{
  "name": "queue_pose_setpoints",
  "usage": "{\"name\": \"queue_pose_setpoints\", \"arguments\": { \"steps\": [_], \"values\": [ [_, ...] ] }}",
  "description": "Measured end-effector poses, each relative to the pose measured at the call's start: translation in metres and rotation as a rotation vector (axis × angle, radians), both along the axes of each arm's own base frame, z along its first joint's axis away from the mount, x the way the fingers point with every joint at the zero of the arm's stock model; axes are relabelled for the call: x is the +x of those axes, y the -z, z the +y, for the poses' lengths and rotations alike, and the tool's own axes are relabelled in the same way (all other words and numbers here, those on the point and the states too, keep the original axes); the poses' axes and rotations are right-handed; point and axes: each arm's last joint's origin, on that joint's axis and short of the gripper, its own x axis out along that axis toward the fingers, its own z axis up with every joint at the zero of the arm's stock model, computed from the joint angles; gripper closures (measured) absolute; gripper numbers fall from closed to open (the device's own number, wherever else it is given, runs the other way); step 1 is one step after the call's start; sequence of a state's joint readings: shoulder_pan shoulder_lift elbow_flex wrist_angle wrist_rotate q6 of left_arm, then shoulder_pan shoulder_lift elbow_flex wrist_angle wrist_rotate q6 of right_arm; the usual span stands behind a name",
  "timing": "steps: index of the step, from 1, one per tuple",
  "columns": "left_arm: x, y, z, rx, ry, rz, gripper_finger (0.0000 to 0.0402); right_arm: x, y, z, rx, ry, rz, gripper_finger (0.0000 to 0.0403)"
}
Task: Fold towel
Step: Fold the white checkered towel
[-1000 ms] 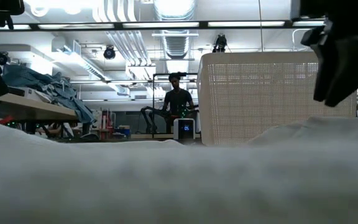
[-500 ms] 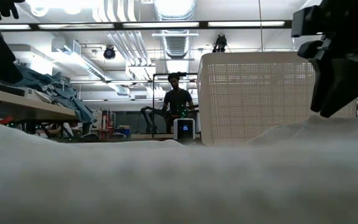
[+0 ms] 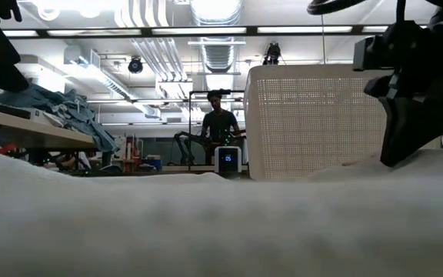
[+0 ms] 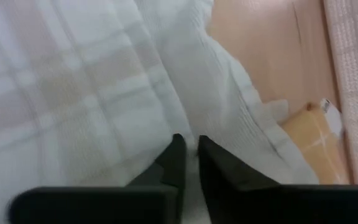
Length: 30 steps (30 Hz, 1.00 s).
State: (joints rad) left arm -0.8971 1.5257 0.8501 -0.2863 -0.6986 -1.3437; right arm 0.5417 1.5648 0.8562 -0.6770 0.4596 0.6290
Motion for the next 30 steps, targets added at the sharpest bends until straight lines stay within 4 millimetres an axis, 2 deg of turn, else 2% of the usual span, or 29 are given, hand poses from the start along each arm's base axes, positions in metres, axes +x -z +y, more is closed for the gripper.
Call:
{"name": "queue_pose_setpoints", "arguments": {
  "steps": [2, 5, 9, 12, 19, 22, 26, 30],
  "values": [
    [0.0, 0.0, 0.0, 0.004, 0.001, -0.001, 0.0297, 0.001, -0.001, 0.001, 0.01, -0.006, -0.011, 0.0388],
    [0.0, 0.0, 0.0, 0.012, -0.005, -0.01, 0.029, 0.002, -0.005, 0.006, 0.015, -0.025, -0.021, 0.04],
    [0.001, -0.001, 0.001, 0.028, -0.021, -0.031, 0.0282, 0.002, -0.021, 0.019, 0.036, -0.058, -0.06, 0.0402],
    [0.001, -0.001, 0.001, 0.042, -0.016, -0.035, 0.0281, 0.0, -0.031, 0.021, 0.021, -0.019, -0.053, 0.0403],
    [0.006, -0.001, 0.006, 0.067, -0.025, -0.032, 0.0298, -0.002, -0.041, 0.024, 0.018, -0.014, -0.072, 0.0403],
    [0.007, -0.001, 0.007, 0.076, -0.023, -0.03, 0.0305, -0.003, -0.041, 0.02, 0.023, 0.041, -0.063, 0.0403],
    [0.009, -0.001, 0.01, 0.103, -0.013, -0.027, 0.0311, -0.004, -0.041, 0.015, 0.025, 0.111, -0.057, 0.0387],
    [0.014, -0.002, 0.015, 0.132, -0.016, -0.023, 0.0312, -0.003, -0.041, 0.013, 0.049, 0.148, -0.058, 0.0346]
  ]
}}
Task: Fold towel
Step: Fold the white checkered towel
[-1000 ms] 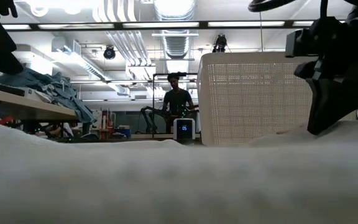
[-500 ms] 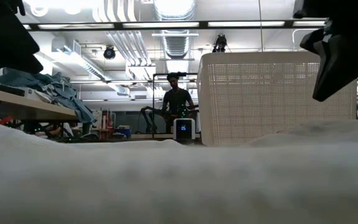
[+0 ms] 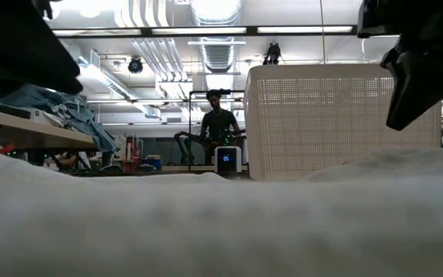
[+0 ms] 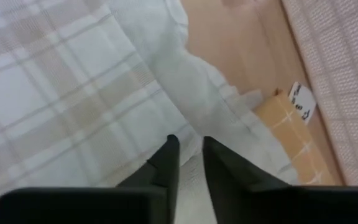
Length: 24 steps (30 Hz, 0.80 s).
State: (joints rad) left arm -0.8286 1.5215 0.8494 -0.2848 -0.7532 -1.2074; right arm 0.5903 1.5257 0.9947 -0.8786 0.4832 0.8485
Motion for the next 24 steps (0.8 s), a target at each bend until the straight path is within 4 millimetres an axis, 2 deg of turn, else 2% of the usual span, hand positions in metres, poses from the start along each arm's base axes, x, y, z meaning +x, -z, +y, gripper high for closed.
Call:
{"name": "queue_pose_setpoints", "arguments": {
  "steps": [6, 11, 16, 24],
  "values": [
    [0.007, 0.0, 0.008, 0.047, -0.002, 0.01, 0.0302, -0.001, 0.001, 0.0, 0.031, 0.036, 0.001, 0.0272],
    [0.009, 0.0, 0.01, 0.094, 0.023, 0.02, 0.0294, -0.002, 0.005, -0.002, -0.012, 0.02, 0.001, 0.0229],
    [0.01, 0.0, 0.012, 0.151, 0.034, 0.015, 0.0288, -0.006, 0.019, -0.005, -0.016, 0.014, 0.0, 0.0218],
    [0.01, -0.001, 0.013, 0.173, 0.022, 0.007, 0.0295, -0.008, 0.033, -0.006, -0.022, -0.05, -0.013, 0.0229]
  ]
}}
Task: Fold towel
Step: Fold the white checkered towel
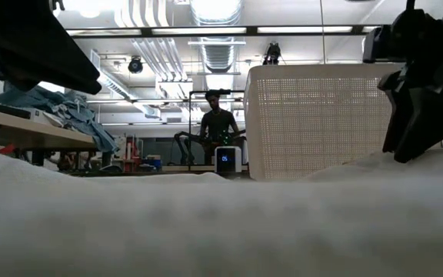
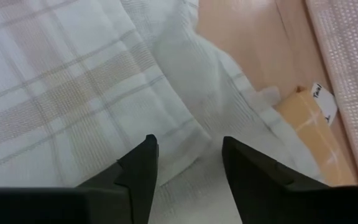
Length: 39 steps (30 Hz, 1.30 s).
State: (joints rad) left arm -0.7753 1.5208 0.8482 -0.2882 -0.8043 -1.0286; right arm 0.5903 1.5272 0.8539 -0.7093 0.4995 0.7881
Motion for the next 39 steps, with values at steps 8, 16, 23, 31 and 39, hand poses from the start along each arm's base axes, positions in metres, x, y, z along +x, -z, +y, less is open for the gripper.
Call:
{"name": "queue_pose_setpoints", "arguments": {
  "steps": [8, 16, 23, 31, 39],
  "values": [
    [0.001, 0.0, 0.002, 0.018, -0.02, -0.014, 0.0315, 0.004, 0.012, 0.002, -0.019, -0.033, 0.013, 0.0246],
    [0.002, -0.001, 0.004, 0.035, -0.041, -0.024, 0.0324, 0.009, 0.021, 0.005, -0.033, -0.06, 0.024, 0.0309],
    [0.002, 0.0, 0.004, 0.035, -0.042, -0.023, 0.0316, 0.009, 0.018, 0.005, -0.024, -0.046, 0.008, 0.0396],
    [0.002, 0.0, 0.004, 0.032, -0.039, -0.019, 0.0304, 0.016, -0.028, 0.015, -0.04, -0.059, -0.117, 0.0401],
    [-0.001, 0.004, 0.009, 0.05, -0.045, 0.037, 0.0289, 0.011, -0.068, 0.02, -0.14, -0.085, -0.102, 0.0402]
  ]
}}
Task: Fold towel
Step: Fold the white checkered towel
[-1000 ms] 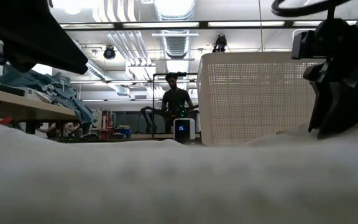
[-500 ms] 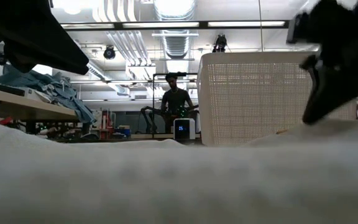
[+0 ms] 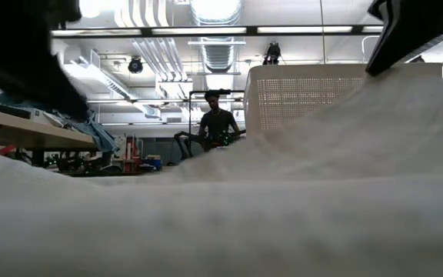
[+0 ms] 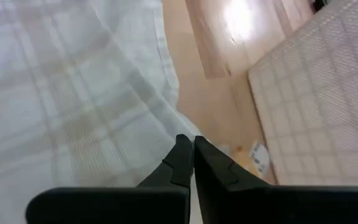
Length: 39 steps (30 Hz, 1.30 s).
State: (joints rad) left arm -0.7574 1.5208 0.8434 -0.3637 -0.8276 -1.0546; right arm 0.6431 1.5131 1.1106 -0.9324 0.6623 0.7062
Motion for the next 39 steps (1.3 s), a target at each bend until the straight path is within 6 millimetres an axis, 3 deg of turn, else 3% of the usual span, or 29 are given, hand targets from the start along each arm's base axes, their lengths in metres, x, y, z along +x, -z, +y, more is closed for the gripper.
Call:
{"name": "queue_pose_setpoints", "arguments": {
  "steps": [9, 14, 22, 26, 30, 33, 35, 39],
  "values": [
    [-0.017, 0.026, 0.007, -0.224, 0.019, 0.268, 0.0259, -0.018, -0.03, 0.018, -0.002, -0.016, 0.021, 0.0403],
    [-0.023, 0.034, 0.008, -0.312, 0.044, 0.388, 0.0246, -0.024, -0.035, 0.026, 0.03, -0.001, -0.003, 0.0403],
    [-0.035, 0.051, 0.017, -0.349, -0.003, 0.445, 0.0235, -0.031, -0.033, 0.031, 0.033, 0.003, -0.019, 0.0403],
    [-0.038, 0.06, 0.02, -0.35, 0.021, 0.391, 0.0241, -0.031, -0.032, 0.031, 0.032, 0.007, -0.018, 0.0403],
    [-0.039, 0.068, 0.022, -0.339, 0.084, 0.323, 0.0264, -0.032, -0.03, 0.031, 0.025, 0.007, -0.012, 0.0403],
    [-0.038, 0.069, 0.02, -0.314, 0.17, 0.291, 0.0324, -0.033, -0.027, 0.03, 0.015, 0.006, -0.003, 0.0403],
    [-0.035, 0.066, 0.017, -0.303, 0.23, 0.273, 0.0378, -0.033, -0.027, 0.029, 0.007, 0.003, 0.004, 0.0403],
    [-0.031, 0.048, 0.008, -0.362, 0.311, 0.272, 0.0395, -0.038, -0.028, 0.029, -0.019, -0.004, 0.028, 0.0403]
  ]
}}
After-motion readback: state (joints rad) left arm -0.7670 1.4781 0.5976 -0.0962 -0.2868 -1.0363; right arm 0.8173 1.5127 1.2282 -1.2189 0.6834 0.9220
